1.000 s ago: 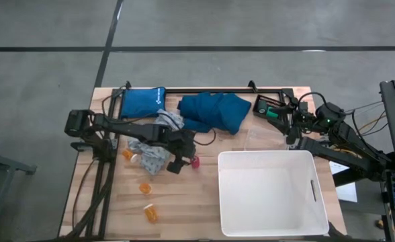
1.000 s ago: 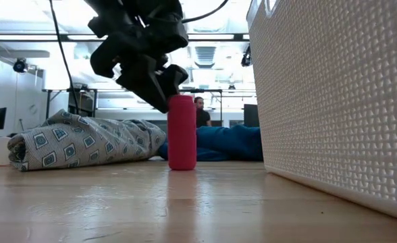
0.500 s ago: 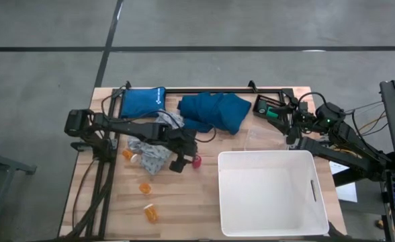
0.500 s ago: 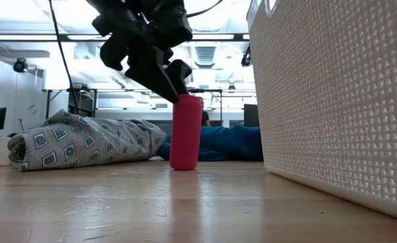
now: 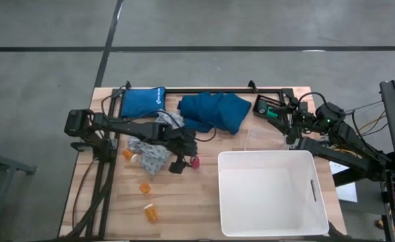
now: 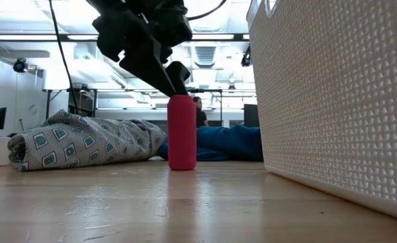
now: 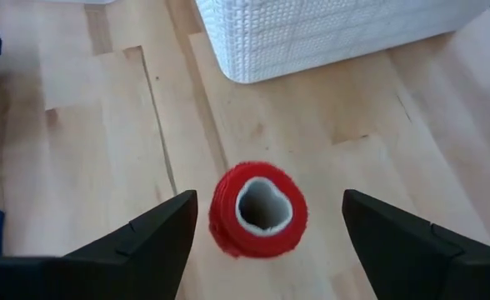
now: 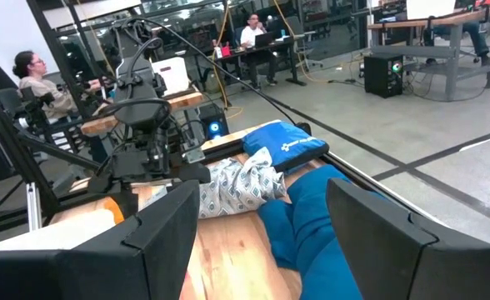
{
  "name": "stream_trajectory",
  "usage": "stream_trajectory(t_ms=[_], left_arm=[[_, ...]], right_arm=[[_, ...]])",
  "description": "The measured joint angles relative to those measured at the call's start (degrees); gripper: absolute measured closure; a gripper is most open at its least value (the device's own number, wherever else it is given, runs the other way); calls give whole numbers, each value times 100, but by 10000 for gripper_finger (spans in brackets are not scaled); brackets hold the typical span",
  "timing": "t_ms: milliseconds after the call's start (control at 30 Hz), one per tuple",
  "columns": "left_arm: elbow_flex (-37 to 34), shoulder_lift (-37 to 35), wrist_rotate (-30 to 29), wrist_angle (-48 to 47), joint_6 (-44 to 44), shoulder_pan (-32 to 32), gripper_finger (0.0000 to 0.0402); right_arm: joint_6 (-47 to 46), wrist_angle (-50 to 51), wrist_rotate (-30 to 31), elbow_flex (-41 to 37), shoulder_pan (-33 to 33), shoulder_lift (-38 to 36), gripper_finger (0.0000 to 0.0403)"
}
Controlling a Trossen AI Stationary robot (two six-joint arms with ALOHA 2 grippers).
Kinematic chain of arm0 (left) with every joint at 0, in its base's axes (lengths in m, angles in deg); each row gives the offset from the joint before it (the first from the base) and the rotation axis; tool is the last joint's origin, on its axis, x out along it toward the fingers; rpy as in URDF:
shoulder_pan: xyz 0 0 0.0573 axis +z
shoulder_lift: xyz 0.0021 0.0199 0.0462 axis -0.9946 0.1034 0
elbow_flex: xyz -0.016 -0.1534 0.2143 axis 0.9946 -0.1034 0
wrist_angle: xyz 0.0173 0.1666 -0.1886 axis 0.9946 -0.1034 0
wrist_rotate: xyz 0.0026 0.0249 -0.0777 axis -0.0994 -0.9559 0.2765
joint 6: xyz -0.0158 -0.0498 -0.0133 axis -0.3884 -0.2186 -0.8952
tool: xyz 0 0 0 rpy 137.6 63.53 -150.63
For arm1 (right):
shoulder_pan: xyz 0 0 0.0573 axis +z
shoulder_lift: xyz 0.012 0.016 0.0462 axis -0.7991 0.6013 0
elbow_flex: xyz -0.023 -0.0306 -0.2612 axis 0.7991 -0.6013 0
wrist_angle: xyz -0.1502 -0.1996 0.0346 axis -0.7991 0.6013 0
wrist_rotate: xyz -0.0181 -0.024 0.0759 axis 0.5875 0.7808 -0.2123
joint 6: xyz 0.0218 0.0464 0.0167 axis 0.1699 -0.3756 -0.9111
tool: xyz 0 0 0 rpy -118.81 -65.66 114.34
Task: Pick & place medical supplies in basket/bin
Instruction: Put the pink bandage into the black bin
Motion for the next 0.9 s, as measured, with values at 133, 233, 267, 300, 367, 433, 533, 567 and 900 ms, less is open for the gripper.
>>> stream_trajectory(t_ms=[133, 233, 267, 300, 367, 433, 533, 567, 900], left_arm=[[-2, 0, 20, 0, 236, 0, 98], [-18, 23, 20, 16, 340, 0, 102], [-36, 33, 20, 32, 338, 0, 103], [-72, 37, 20, 81, 338, 0, 105], [-142, 37, 20, 214, 341, 0, 106], [-227, 37, 17, 369, 357, 0, 107], [-282, 42, 20, 488, 357, 0, 108], [-282, 42, 20, 505, 357, 0, 108], [-282, 42, 17, 518, 629, 0, 131]], right_arm=[[-2, 2, 0, 0, 0, 0, 147], [-1, 2, 0, 0, 2, 0, 147], [0, 1, 0, 0, 2, 0, 147], [0, 2, 0, 0, 1, 0, 147], [-2, 2, 0, 0, 2, 0, 147], [0, 0, 0, 0, 0, 0, 147], [-1, 2, 0, 0, 0, 0, 147], [0, 2, 0, 0, 1, 0, 147], [-1, 2, 0, 0, 2, 0, 147]])
